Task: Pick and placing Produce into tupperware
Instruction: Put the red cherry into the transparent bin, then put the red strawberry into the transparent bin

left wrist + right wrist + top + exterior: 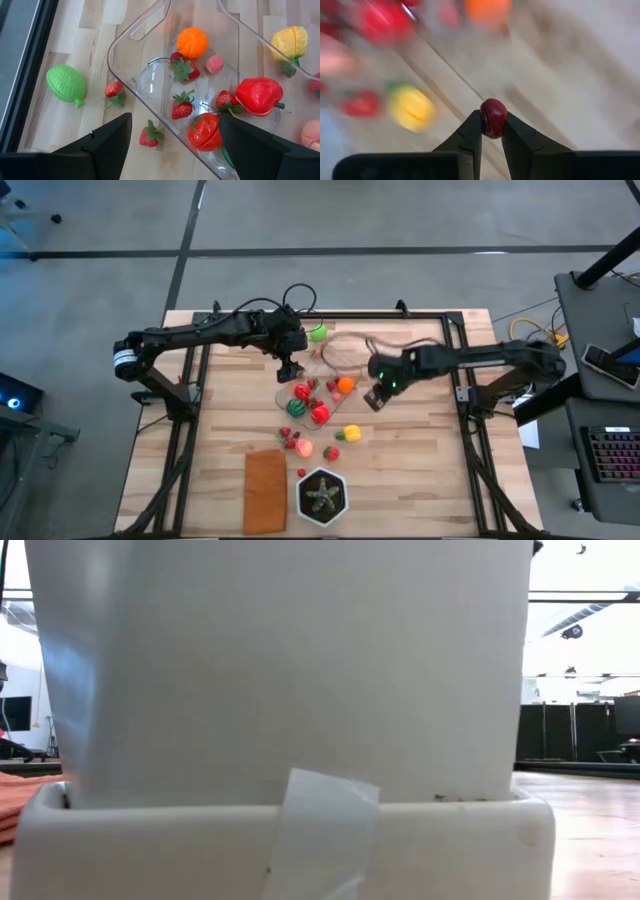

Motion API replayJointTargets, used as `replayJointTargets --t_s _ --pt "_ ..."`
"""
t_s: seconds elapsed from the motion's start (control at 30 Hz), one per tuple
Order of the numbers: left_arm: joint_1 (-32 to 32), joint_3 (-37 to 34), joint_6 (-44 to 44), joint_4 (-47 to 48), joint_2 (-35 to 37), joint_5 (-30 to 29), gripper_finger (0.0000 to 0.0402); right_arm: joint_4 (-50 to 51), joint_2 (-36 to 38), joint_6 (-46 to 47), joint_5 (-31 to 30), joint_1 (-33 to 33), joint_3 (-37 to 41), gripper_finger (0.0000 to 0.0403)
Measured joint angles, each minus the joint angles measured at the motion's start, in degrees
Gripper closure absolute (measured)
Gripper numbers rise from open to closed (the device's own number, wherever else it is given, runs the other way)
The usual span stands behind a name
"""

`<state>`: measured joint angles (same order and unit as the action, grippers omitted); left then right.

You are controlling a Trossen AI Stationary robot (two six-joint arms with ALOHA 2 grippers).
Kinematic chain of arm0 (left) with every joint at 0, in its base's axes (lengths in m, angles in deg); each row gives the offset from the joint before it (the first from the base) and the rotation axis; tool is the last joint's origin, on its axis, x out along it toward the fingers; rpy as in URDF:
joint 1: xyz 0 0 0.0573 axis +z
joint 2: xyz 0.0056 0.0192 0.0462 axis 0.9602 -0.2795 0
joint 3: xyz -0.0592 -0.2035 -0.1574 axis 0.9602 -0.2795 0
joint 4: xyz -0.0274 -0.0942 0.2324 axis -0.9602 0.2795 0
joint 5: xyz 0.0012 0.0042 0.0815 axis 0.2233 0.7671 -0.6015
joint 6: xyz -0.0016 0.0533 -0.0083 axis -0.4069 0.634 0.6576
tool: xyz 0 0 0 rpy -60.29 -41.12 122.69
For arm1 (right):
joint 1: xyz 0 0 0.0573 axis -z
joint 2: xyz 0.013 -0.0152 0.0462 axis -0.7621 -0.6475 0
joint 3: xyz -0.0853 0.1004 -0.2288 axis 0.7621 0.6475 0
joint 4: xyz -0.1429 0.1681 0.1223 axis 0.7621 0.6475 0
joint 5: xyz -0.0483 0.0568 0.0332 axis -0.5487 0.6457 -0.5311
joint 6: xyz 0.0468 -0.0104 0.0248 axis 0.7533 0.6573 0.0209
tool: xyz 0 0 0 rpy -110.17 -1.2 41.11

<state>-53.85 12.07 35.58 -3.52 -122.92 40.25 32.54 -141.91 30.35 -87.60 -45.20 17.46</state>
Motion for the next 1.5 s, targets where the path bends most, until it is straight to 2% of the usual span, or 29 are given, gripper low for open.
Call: replayJointTargets --t_s 0.1,0.23,0.43,0.63,0.73,0.9,1.17,1.27,1.37,1.5 --pt "0.0 0.0 0.0 0.0 0.0 -0.1 0.0118 -0.1 2.4 -2.3 -2.2 1.5 -6.2 0.0347" --pt "0.0 0.0 0.0 0.0 0.0 -1.7 0.0118 -0.1 2.0 -4.9 -1.7 5.3 -12.3 0.0347" --pt "0.0 0.0 0.0 3.0 0.0 -7.6 0.0118 -3.0 -5.3 -8.9 6.5 10.6 -18.5 0.0346" --pt "0.6 -0.5 0.0 7.0 0.2 -8.2 0.0118 -4.0 -15.7 -12.8 16.4 10.8 -26.0 0.0346" --pt "0.8 -2.7 -1.1 7.2 1.1 -8.3 0.0118 -3.3 -19.3 -13.4 18.4 10.8 -28.9 0.0333" --pt "1.0 -8.6 -3.1 5.8 4.5 -9.0 0.0118 -3.2 -20.8 -14.1 17.1 10.8 -31.3 0.0273" --pt "1.0 -19.0 -6.0 -0.7 12.7 -9.2 0.0118 -1.3 -18.6 -14.3 13.1 10.8 -31.7 0.0174" --pt "1.0 -22.2 -5.4 -3.6 15.2 -9.2 0.0118 2.0 -17.1 -14.5 8.1 10.8 -31.7 0.0153" --pt "1.4 -24.7 -0.8 -8.3 17.0 -9.1 0.0118 5.3 -15.1 -14.7 3.6 10.8 -31.7 0.0141" --pt "3.9 -26.3 3.9 -15.7 16.4 -7.5 0.0118 8.3 -12.4 -14.3 0.6 10.8 -31.7 0.0138"
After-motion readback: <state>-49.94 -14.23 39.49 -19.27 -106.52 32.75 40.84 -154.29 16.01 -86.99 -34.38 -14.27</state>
